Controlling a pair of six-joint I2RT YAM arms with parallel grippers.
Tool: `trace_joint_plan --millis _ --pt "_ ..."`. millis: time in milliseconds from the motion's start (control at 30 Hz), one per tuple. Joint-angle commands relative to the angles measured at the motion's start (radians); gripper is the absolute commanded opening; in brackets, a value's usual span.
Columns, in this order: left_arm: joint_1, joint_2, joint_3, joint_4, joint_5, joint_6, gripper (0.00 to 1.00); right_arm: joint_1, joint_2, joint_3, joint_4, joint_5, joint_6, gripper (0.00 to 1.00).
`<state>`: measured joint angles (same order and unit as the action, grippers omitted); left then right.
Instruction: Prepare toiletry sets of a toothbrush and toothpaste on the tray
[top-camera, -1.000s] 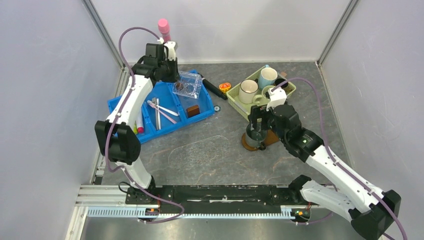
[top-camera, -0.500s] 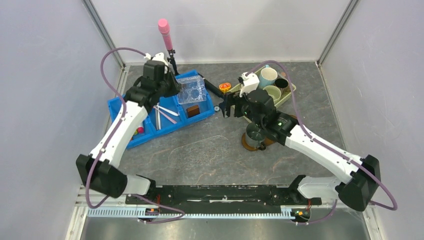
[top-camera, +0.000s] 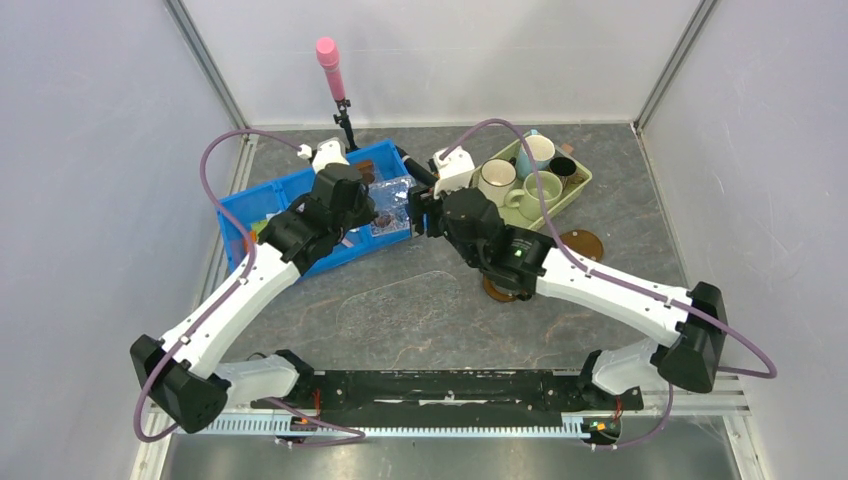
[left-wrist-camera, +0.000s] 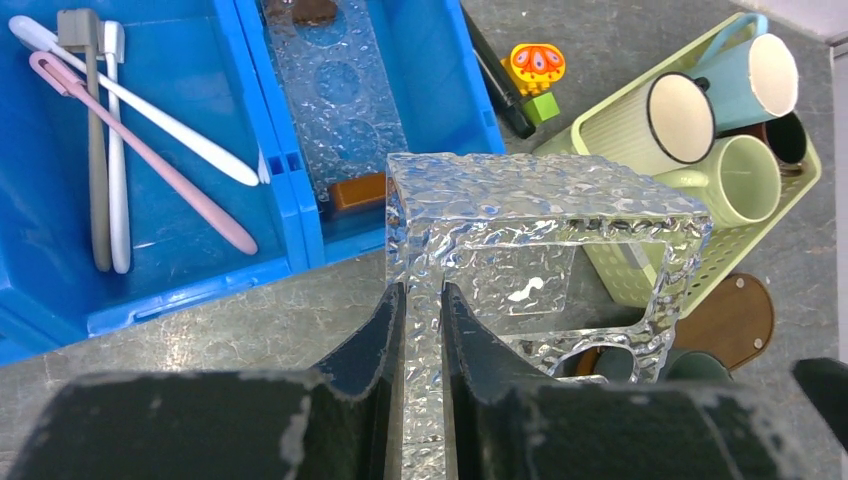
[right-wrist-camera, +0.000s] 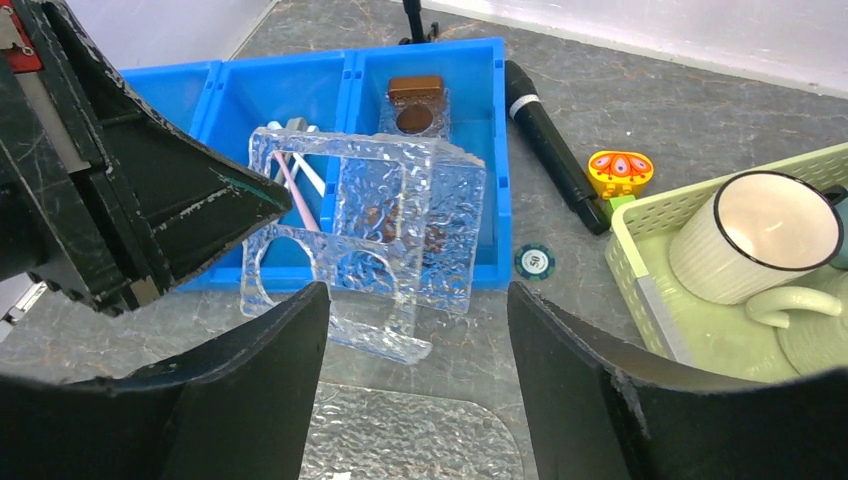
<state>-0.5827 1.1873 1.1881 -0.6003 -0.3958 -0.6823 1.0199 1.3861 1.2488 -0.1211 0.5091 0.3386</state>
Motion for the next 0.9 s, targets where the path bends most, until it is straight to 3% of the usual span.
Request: trace_joint_plan --millis 0,333,733,767,800,867 --pt "-0.039 -0.055 0.0 0.03 -0.114 -0.059 0.02 0.05 0.047 0.08 0.037 0.146 -0.042 0.71" --pt "-0.093 -0.08 -0.015 0.015 -0.166 -0.06 0.02 0.092 0.141 0.143 0.062 0.327 -0.091 0.6" --pt "-0.133 -0.074 -0.014 0.007 -0.199 -0.053 0.02 0.092 0.223 0.185 0.045 0.332 -0.092 0.59" --pt "-0.135 -0.073 -0.013 0.007 -0.2 -0.053 0.02 0.092 0.229 0.19 0.036 0.256 -0.088 0.58" --pt "-0.137 -0.073 -0.012 0.007 -0.204 -0.051 0.02 0.092 0.235 0.195 0.028 0.337 -0.087 0.57" --pt "-0.141 -0.072 -0.007 0.008 -0.21 -0.047 0.02 0.092 0.249 0.205 0.011 0.353 -0.083 0.56"
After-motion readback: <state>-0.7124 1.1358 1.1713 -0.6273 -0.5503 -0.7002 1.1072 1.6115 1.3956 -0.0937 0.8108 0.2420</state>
